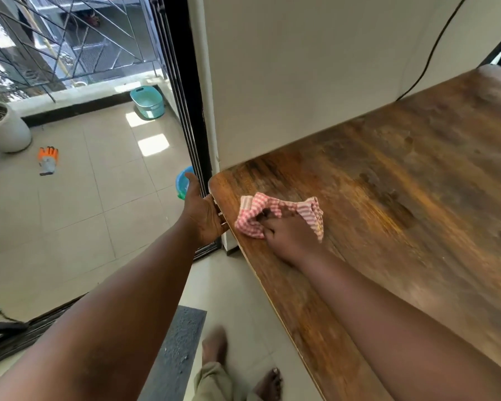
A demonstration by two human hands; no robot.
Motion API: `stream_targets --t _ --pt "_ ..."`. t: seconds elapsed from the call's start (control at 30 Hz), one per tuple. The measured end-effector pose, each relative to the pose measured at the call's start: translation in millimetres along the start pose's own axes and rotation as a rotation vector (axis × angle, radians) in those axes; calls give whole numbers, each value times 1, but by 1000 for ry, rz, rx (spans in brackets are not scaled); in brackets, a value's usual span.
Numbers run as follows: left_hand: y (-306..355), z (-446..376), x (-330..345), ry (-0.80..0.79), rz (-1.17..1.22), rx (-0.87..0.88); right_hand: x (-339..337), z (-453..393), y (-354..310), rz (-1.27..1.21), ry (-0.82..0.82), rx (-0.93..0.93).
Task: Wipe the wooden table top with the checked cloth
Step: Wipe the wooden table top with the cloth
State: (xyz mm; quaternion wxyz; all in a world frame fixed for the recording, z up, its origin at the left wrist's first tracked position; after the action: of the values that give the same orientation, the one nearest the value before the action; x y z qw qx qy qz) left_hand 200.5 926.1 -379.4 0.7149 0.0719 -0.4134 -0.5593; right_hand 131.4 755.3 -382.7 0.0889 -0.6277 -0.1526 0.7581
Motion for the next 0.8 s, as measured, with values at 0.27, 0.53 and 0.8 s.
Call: stream_targets --t 0.27,0.53,0.8 --pt "-14 6 10 4 -26 11 17 90 16 34 -141 -223" --pt "-28 18 31 27 -91 37 -3 85 50 -44 -35 -87" --pt "-45 29 44 4 -80 88 16 111 20 -22 -68 -149"
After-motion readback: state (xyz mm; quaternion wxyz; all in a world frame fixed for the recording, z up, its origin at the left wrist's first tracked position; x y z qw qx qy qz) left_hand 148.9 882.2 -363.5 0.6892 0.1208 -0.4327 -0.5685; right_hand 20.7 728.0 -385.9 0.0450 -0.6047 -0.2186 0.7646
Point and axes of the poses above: each hand's wrist, its own z-axis away from the middle knuckle, its own x-axis out of the palm, y = z × x, the point moved 2 cm from there along -z, towards the middle knuckle, and after that the axes turned 2 degrees about -x, right-handed, at the moved point
